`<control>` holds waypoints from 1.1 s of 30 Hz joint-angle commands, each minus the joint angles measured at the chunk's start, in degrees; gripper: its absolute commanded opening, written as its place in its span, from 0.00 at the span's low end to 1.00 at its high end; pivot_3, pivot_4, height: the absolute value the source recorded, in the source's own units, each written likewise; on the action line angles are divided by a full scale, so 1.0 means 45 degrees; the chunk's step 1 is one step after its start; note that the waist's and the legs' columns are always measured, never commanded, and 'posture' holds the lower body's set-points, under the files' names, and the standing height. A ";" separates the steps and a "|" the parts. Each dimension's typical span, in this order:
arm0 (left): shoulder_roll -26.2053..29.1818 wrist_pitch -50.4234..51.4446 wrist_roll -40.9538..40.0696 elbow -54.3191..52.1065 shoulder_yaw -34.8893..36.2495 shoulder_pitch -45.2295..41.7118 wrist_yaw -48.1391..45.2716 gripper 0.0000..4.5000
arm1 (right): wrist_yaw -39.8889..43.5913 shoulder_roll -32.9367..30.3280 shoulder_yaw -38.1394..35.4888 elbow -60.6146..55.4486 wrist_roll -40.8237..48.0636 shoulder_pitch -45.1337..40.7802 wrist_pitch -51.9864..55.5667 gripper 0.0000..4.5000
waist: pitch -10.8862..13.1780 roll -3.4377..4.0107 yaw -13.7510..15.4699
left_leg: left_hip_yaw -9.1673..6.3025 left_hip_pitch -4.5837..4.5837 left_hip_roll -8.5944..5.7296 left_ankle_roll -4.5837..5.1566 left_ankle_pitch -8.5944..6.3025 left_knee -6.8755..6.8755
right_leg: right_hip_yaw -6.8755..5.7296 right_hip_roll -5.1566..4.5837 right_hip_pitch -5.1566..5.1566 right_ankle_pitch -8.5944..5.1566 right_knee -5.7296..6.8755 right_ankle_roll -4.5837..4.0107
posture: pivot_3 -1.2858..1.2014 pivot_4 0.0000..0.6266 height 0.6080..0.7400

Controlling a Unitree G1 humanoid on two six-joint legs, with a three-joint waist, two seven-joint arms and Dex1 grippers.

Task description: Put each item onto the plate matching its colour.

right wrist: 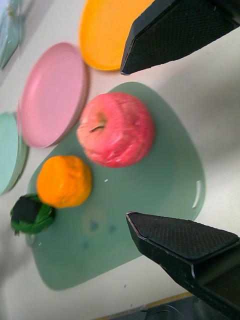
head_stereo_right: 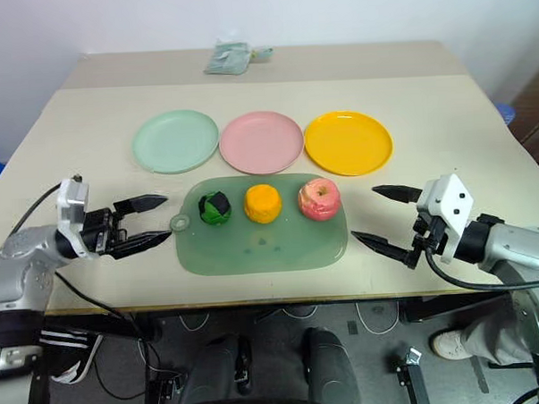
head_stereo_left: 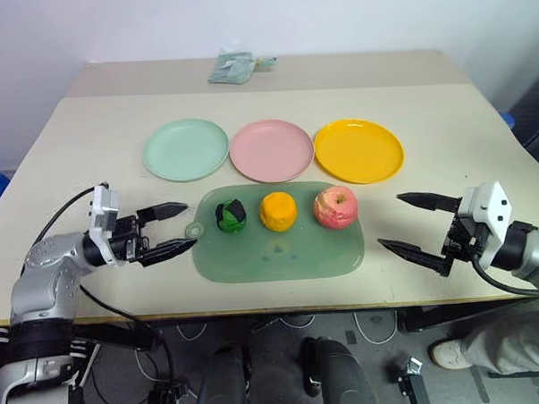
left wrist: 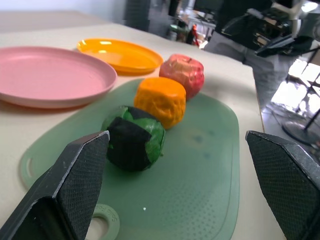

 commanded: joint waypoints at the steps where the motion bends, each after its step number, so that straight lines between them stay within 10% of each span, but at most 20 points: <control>1: 0.0040 -0.0114 -0.0341 -0.0299 0.0380 -0.0412 0.0203 1.00 | -0.0035 -0.0285 -0.0200 -0.0295 0.0220 -0.0402 0.0100 0.99 | 0.0000 0.0000 0.0006 | 0.0001 0.0006 -0.0001 0.0000 0.0000 0.0000 | 0.0000 -0.0005 0.0006 0.0000 -0.0002 0.0000 | 0.52 0.24 1.00; 33: -0.2135 -0.2598 0.2281 0.4448 -0.1830 -0.3776 0.0639 1.00 | -0.2296 -0.0413 0.2168 -0.3334 0.2654 -0.4189 0.4771 0.99 | -0.0005 -0.0011 -0.0002 | 0.0001 -0.0032 -0.0012 0.0005 -0.0003 -0.0004 | 0.0000 -0.0004 -0.0005 0.0004 -0.0018 0.0003 | 0.52 0.24 1.00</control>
